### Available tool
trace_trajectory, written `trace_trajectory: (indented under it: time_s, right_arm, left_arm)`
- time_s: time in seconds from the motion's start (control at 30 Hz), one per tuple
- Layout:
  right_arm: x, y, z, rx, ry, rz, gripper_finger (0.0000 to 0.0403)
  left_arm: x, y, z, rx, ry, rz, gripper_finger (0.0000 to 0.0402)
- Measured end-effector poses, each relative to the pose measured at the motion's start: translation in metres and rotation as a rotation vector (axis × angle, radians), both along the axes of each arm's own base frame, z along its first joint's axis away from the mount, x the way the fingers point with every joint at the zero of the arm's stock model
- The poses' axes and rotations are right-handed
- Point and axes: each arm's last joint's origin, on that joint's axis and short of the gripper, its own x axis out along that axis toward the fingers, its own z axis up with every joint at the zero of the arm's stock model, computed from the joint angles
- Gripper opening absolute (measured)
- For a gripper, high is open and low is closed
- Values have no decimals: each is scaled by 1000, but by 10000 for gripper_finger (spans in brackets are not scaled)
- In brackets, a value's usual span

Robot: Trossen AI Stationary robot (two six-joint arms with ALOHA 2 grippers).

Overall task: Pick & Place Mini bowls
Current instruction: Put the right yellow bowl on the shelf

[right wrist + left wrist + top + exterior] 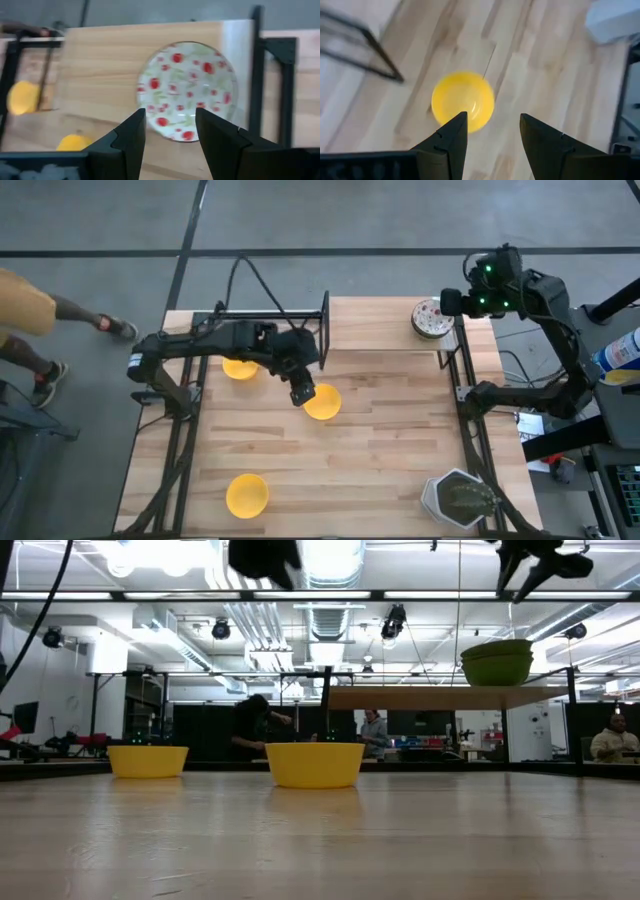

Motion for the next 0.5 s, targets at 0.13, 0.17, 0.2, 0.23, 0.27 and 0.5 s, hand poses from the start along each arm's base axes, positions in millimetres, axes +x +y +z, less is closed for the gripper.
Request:
trace_trajectory:
  time_s: [0.13,0.17,0.2,0.23,0.27,0.5]
  right_arm:
    - [8,10,5,-34,-49,65,169]
    - [10,12,6,-42,-59,84,169]
    - [13,14,6,-50,-67,104,169]
    - [15,16,7,-55,-75,121,169]
    - [18,17,8,-60,-84,138,169]
    - [38,27,12,-73,-164,227,168]
  left_arm:
    - [3,2,-34,-30,85,46,172]
    - [4,3,-42,-34,96,57,172]
    - [5,4,-50,-41,106,72,172]
    - [6,5,-59,-39,116,89,172]
    - [6,6,-67,-35,125,109,172]
    - [1,20,-128,-65,191,234,172]
